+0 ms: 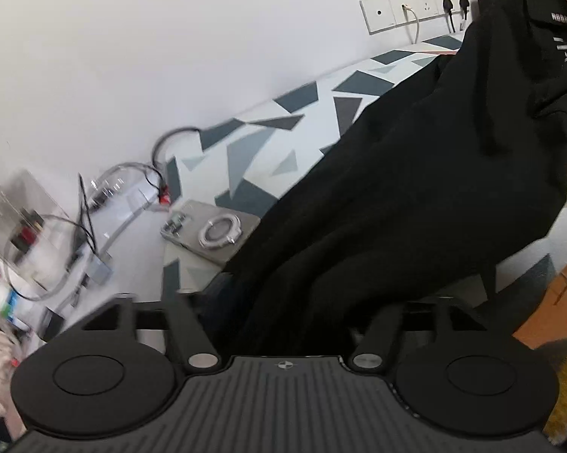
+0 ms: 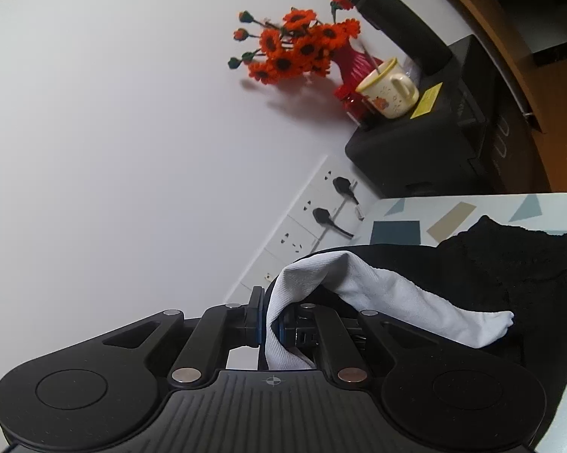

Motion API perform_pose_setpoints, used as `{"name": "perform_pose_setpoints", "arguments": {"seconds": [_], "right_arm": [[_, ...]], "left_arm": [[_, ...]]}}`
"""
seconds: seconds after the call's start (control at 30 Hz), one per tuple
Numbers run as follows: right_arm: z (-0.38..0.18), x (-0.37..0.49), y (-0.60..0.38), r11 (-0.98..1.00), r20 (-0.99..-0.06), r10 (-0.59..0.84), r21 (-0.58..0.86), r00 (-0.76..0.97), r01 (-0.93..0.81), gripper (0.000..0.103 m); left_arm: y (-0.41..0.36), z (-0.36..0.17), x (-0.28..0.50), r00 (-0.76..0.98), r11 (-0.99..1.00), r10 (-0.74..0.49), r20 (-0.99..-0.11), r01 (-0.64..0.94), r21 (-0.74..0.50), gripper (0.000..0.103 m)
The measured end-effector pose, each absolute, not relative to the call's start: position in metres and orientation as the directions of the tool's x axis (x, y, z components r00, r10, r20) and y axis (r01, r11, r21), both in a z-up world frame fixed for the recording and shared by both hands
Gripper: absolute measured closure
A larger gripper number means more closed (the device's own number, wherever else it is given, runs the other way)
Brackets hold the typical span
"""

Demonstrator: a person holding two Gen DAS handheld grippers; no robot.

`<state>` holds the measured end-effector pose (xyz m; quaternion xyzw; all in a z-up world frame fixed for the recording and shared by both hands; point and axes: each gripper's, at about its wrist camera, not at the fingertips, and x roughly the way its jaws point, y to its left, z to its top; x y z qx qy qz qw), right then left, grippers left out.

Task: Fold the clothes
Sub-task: 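Lift the garment edges with both grippers to hold it up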

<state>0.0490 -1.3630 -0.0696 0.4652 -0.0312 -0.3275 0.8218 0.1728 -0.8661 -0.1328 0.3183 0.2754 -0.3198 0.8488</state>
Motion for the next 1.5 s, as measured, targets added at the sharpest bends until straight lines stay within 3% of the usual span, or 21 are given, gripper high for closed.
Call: {"name": "perform_pose_setpoints", "arguments": {"seconds": [0.3,0.37,0.4,0.43,0.47,0.7,0.97,1.27,1.33,1.5], "right_arm": [[-0.057,0.066,-1.373,0.365,-0.272,-0.543,0.775,0.795,0.515,0.097],[-0.055,0.067,-1.374,0.366,-0.284,-0.537,0.77,0.795,0.523,0.097],[-0.054,0.066,-1.375,0.366,-0.289,-0.535,0.767,0.794,0.526,0.097],[-0.053,0.065,-1.376,0.366,-0.294,-0.533,0.765,0.793,0.53,0.097],[-0.052,0.064,-1.377,0.362,-0.298,-0.534,0.766,0.791,0.532,0.097],[-0.048,0.058,-1.374,0.34,-0.294,-0.54,0.781,0.789,0.524,0.097],[-0.04,0.07,-1.364,0.409,-0.298,-0.545,0.721,0.784,0.559,0.096],[-0.038,0.13,-1.395,0.459,-0.34,-0.506,0.672,0.792,0.582,0.096],[-0.035,0.154,-1.411,0.472,-0.317,-0.497,0.682,0.808,0.558,0.096],[-0.026,0.231,-1.462,0.511,-0.276,-0.49,0.678,0.827,0.529,0.093]], "left_arm": [[-0.913,-0.151,0.145,0.54,0.443,-0.494,-0.682,0.831,0.337,0.027],[-0.922,-0.152,0.137,0.536,0.402,-0.53,-0.657,0.841,0.362,0.033],[-0.921,-0.147,0.14,0.529,0.419,-0.549,-0.647,0.844,0.335,0.053],[-0.919,-0.143,0.143,0.523,0.435,-0.568,-0.636,0.846,0.307,0.086],[-0.918,-0.138,0.147,0.517,0.451,-0.586,-0.625,0.848,0.278,0.097],[-0.856,-0.079,0.212,0.628,0.763,-0.62,-0.47,0.623,-0.173,0.098],[-0.859,-0.062,0.228,0.727,0.822,-0.546,-0.416,0.561,-0.098,0.099],[-0.926,-0.021,0.292,0.734,0.812,-0.565,-0.376,0.575,-0.096,0.099],[-0.95,-0.004,0.315,0.76,0.822,-0.55,-0.347,0.567,-0.062,0.099],[-1.031,0.029,0.385,0.882,0.869,-0.398,-0.251,0.45,0.205,0.099]]}}
